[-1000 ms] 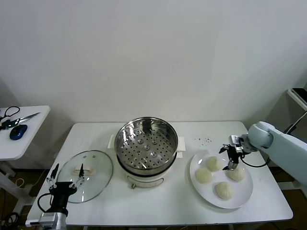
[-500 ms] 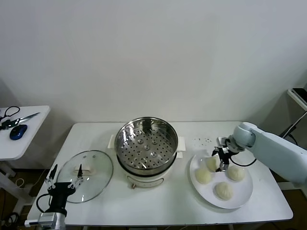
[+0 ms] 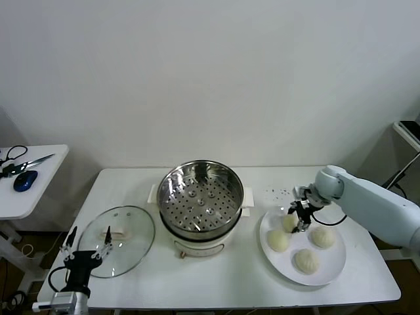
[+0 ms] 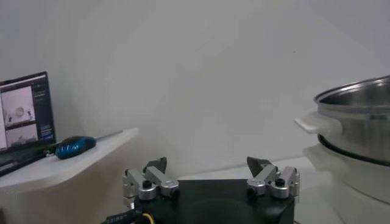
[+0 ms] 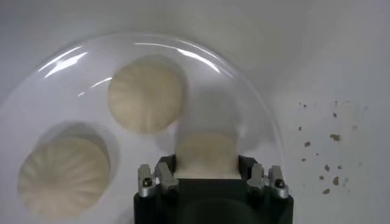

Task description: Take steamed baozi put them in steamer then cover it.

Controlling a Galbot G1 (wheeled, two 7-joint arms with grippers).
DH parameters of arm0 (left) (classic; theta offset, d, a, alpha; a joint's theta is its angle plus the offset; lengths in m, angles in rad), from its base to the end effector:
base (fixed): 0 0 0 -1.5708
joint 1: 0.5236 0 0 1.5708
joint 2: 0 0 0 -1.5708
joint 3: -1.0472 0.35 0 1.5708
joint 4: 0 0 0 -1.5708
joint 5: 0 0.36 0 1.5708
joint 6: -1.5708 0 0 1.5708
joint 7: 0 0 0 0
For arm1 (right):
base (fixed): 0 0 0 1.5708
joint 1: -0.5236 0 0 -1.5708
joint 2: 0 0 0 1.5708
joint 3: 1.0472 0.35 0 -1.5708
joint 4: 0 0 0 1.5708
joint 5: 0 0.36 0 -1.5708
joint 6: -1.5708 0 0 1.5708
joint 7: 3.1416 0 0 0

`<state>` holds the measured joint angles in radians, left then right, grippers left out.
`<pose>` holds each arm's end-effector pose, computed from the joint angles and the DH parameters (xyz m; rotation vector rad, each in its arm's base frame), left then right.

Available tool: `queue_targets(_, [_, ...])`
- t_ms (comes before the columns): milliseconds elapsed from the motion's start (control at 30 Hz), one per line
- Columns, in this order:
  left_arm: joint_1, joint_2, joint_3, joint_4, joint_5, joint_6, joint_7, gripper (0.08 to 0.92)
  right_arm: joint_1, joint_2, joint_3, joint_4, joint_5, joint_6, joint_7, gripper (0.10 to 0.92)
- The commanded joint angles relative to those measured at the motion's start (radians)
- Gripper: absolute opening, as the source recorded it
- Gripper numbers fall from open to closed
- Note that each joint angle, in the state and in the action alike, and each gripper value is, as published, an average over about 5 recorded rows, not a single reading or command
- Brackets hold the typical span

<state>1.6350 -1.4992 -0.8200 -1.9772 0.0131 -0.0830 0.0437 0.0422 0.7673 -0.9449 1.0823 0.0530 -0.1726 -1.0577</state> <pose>0.1521 0.1112 -0.3420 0.2628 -3.0180 -0.3403 0.5361 -0.1540 -0.2434 1.3059 -1.3788 1.2323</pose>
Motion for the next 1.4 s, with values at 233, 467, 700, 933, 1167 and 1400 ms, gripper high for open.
queue_targets(233, [0.007,0.006,-0.003,-0.006,-0.009,0.009,-0.001,0.823,0.331,-0.006,-0.21,0.059,0.038,0.106,-0.039,0.653])
queue_targets(467, [0.013,0.006,0.004,-0.002,-0.01,0.01,-0.002,0.823,0.702,0.104,-0.481,0.084,0.077,0.298,-0.064,0.653])
queue_targets(700, [0.017,0.003,0.008,-0.005,-0.014,0.013,-0.005,0.823,0.798,0.278,-0.477,0.095,0.022,0.431,-0.081,0.654])
queue_targets(933, [0.019,0.001,0.008,-0.013,-0.017,0.019,-0.007,0.823,0.729,0.463,-0.383,0.105,-0.124,0.53,-0.085,0.661])
queue_targets(1167, [0.025,0.008,0.009,-0.015,-0.021,0.023,-0.006,0.823,0.583,0.585,-0.299,0.081,-0.296,0.609,-0.079,0.67])
queue_targets(1400, [0.017,0.001,0.014,-0.017,-0.018,0.034,-0.006,0.823,0.459,0.656,-0.264,0.035,-0.399,0.651,-0.066,0.67])
